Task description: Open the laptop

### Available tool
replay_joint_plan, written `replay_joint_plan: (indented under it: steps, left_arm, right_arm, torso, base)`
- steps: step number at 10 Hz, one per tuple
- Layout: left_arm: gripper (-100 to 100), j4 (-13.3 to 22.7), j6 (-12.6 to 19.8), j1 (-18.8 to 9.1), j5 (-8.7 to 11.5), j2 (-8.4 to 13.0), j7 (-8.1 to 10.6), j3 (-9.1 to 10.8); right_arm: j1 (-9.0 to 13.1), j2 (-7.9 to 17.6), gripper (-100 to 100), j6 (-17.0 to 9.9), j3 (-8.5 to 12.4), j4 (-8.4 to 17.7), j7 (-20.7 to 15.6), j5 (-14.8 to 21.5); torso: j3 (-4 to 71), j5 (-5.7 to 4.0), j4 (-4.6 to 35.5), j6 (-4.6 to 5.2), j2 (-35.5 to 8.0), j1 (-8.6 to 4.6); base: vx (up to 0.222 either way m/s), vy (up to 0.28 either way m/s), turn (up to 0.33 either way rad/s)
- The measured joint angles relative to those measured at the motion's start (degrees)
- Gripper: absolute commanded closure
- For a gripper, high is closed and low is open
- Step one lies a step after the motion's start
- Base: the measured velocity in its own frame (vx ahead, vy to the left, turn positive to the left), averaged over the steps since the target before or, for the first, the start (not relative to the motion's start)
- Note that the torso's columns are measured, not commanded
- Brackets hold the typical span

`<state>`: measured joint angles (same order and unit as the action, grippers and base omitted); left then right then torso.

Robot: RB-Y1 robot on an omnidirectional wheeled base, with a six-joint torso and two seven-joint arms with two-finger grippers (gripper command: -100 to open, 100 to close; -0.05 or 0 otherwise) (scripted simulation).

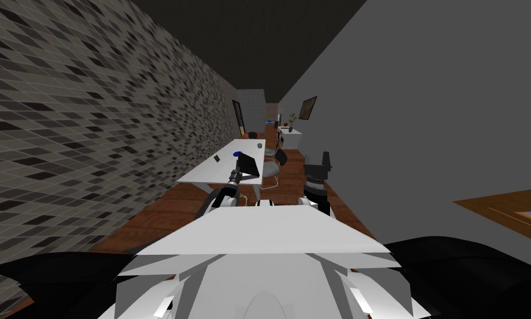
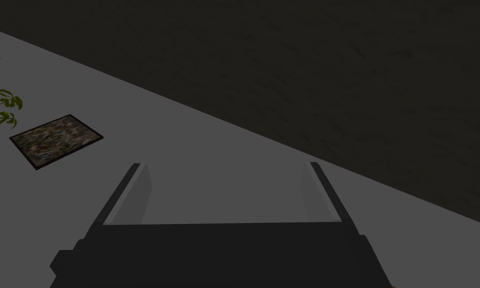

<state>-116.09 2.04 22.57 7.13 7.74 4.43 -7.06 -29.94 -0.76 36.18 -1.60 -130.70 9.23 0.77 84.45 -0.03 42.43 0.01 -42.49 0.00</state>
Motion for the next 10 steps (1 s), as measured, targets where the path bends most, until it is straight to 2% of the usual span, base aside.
replay_joint_plan:
  steps: [1, 3, 10]
  left_arm:
    - [-100, 0.03, 0.01, -0.04, 0.02, 0.02, 0.02, 0.01]
    - [-100, -2.07, 1.02, 0.97, 0.23, 0.41, 0.16, 0.03]
    - [-100, -13.48, 8.06, 5.57, 1.24, 2.09, 0.84, 0.41]
  right_arm:
    - [0.00, 0.00, 0, 0.00, 0.00, 0.00, 0.00, 0.00]
    - [0.00, 0.00, 0, 0.00, 0.00, 0.00, 0.00, 0.00]
    - [0.00, 0.00, 0, 0.00, 0.00, 0.00, 0.00, 0.00]
  torso:
    - [0.00, -0.01, 0.00, -0.01, 0.00, -0.03]
    - [0.13, 0.01, -0.13, -0.01, 0.22, -0.03]
    - [0.03, -0.01, -0.03, -0.01, 0.05, -0.04]
  base:
    - [0.012, -0.002, 0.009]
    - [0.028, -0.004, 0.012]
    - [0.038, -0.007, 0.011]
